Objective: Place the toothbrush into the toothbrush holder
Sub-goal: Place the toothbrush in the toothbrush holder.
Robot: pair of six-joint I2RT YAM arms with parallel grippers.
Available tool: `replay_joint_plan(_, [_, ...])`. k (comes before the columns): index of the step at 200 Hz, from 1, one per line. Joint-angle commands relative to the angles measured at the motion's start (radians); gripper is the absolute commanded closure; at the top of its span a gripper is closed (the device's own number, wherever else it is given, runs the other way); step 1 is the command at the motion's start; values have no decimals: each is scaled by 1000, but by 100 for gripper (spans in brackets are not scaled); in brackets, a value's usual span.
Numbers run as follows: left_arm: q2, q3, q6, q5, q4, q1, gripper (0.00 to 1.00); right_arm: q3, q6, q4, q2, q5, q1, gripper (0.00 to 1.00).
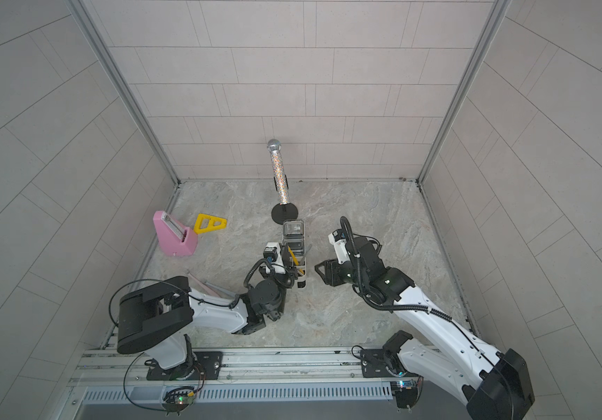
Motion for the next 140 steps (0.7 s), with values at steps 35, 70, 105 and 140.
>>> replay_joint_plan(35, [3, -14, -3, -20, 21, -6, 73, -10, 6, 14, -11, 15, -2, 45])
replay_joint_plan(70, [-19, -23, -3, -14, 19, -7, 61, -10, 7, 12, -13, 14, -2, 45])
replay_joint_plan(105, [-71, -25, -28, -13, -56, -12, 48, -10, 6, 13, -11, 13, -2, 45])
replay_joint_plan(140, [-124, -33, -72, 1, -116, -13, 42, -4, 7, 11, -13, 11, -3, 45])
